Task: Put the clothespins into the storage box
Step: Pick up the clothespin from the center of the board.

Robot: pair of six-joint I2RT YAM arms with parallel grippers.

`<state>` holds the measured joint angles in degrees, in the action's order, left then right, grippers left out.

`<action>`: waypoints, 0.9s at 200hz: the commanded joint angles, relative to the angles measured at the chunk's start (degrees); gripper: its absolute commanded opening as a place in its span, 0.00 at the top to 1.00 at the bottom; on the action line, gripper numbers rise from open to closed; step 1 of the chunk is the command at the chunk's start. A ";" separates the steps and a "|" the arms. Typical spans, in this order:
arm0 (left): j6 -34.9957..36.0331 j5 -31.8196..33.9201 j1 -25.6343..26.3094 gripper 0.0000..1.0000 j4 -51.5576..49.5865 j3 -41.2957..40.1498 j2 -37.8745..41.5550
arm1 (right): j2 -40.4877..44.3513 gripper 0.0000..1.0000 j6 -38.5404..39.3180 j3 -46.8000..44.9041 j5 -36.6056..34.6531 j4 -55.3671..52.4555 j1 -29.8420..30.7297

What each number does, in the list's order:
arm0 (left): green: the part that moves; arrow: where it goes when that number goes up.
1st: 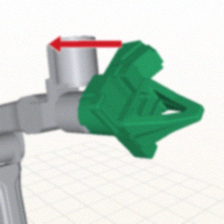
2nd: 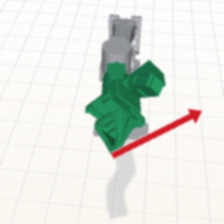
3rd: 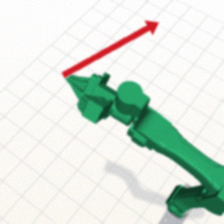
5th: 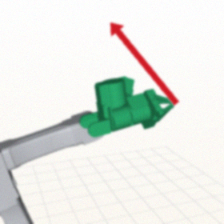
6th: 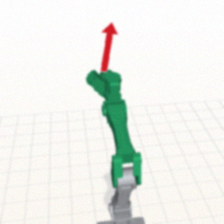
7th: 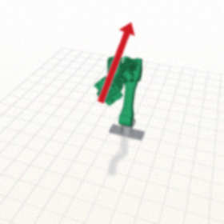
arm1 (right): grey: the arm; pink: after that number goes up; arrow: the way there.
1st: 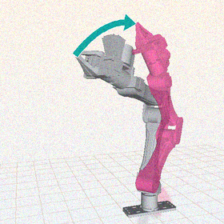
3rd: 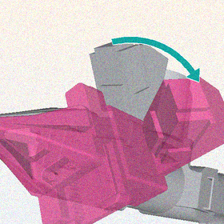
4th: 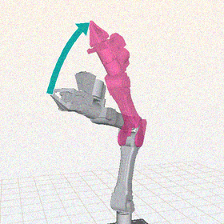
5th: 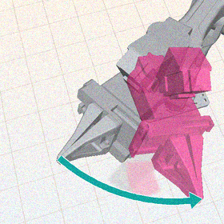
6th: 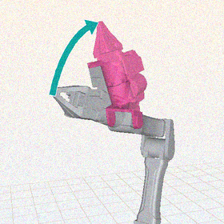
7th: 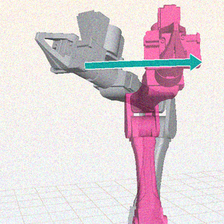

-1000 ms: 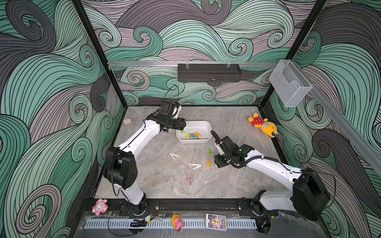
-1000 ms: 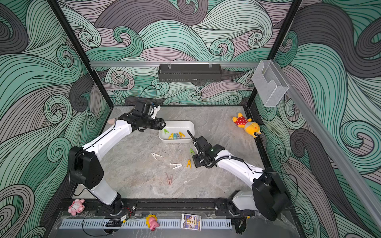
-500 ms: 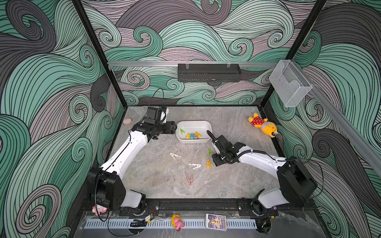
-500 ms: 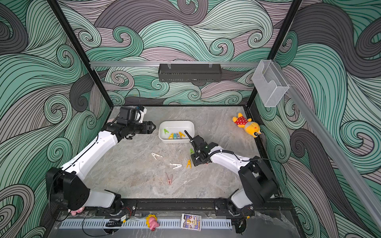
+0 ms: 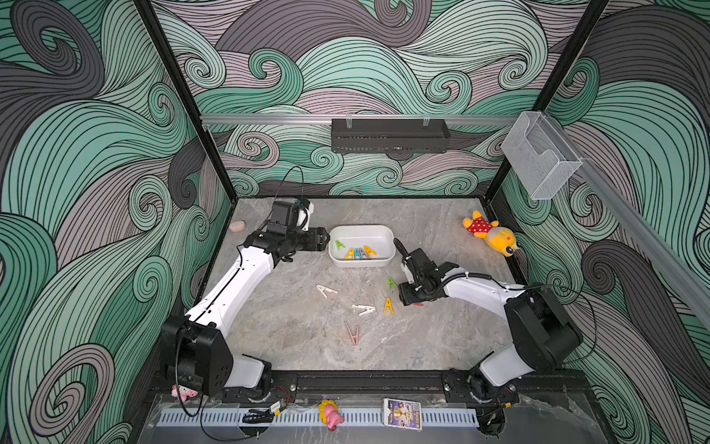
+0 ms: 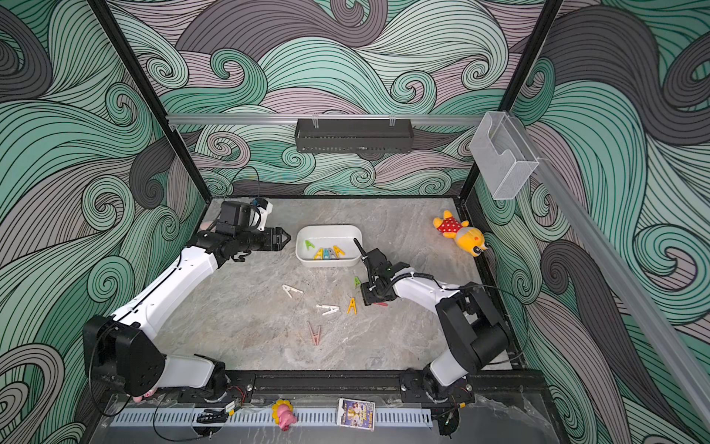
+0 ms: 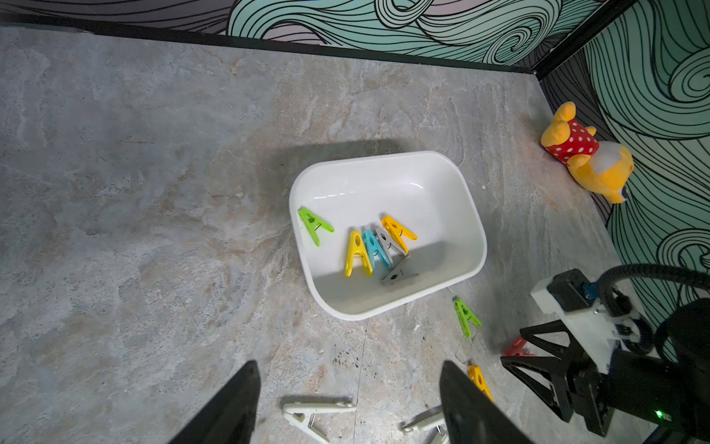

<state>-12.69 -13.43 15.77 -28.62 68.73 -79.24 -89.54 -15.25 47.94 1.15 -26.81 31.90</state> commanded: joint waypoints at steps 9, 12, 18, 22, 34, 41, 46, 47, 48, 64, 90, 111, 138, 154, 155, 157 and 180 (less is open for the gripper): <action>0.55 -1.78 -0.39 0.25 0.94 -0.09 2.03 | -0.54 0.37 -1.95 -1.55 2.08 -0.26 0.03; 0.70 -2.03 -0.39 0.25 0.94 -0.09 2.10 | -0.63 0.37 -2.08 -1.73 2.06 -0.24 0.04; 0.90 -2.49 -0.39 0.25 0.94 -0.17 2.11 | -0.78 0.37 -2.39 -1.97 2.10 -0.27 0.09; 0.99 -2.68 -0.42 0.25 0.94 -0.17 2.20 | -0.75 0.37 -2.56 -1.90 2.03 -0.52 0.07; 1.24 -2.96 -0.39 0.25 0.89 -0.26 2.41 | -0.43 0.37 -3.02 -1.80 2.01 -1.45 0.08; 1.31 -3.16 -0.39 0.25 0.85 -0.35 2.63 | -0.12 0.37 -3.47 -1.95 1.83 -1.91 0.08; 1.37 -3.18 -0.39 0.25 0.84 -0.35 2.73 | 0.04 0.37 -3.74 -2.04 1.62 -2.31 0.09; 1.36 -3.18 -0.39 0.25 0.89 -0.39 2.76 | 0.10 0.37 -3.78 -2.05 1.64 -2.43 0.09; 1.36 -3.18 -0.39 0.25 0.91 -0.42 2.81 | 0.17 0.37 -3.85 -2.06 1.65 -2.49 0.00; 1.48 -3.18 -0.39 0.25 1.11 -0.74 3.31 | 0.50 0.37 -4.75 -2.53 2.96 -3.27 0.02; 1.62 -2.72 -0.42 0.25 1.63 -1.48 3.89 | 2.11 0.38 -7.23 -5.16 6.11 -0.91 0.36; 1.35 -2.30 -0.44 0.25 1.69 -1.91 4.00 | 1.88 0.39 -7.73 -5.49 5.66 -0.71 0.62; 1.38 -1.87 -0.48 0.25 1.39 -1.89 3.92 | -0.61 0.45 -7.33 -3.56 4.36 -2.23 0.62; 1.44 -1.11 -0.48 0.25 1.04 -1.75 4.16 | -2.05 0.50 -7.21 -2.32 3.87 -3.20 0.71; 1.39 -1.05 -0.48 0.25 1.03 -1.75 4.17 | -2.14 0.51 -7.23 -2.28 3.82 -3.23 0.71; 1.41 -0.95 -0.48 0.25 1.03 -1.76 4.18 | -2.33 0.51 -7.16 -2.18 3.81 -3.35 0.66; 1.26 -0.37 -0.48 0.25 1.11 -1.76 4.53 | -4.00 0.58 -6.60 -0.75 2.93 -4.42 0.82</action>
<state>-12.08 -14.92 15.75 -27.79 67.13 -76.29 -90.35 -21.61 46.72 4.34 -28.82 32.16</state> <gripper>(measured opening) 0.753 0.449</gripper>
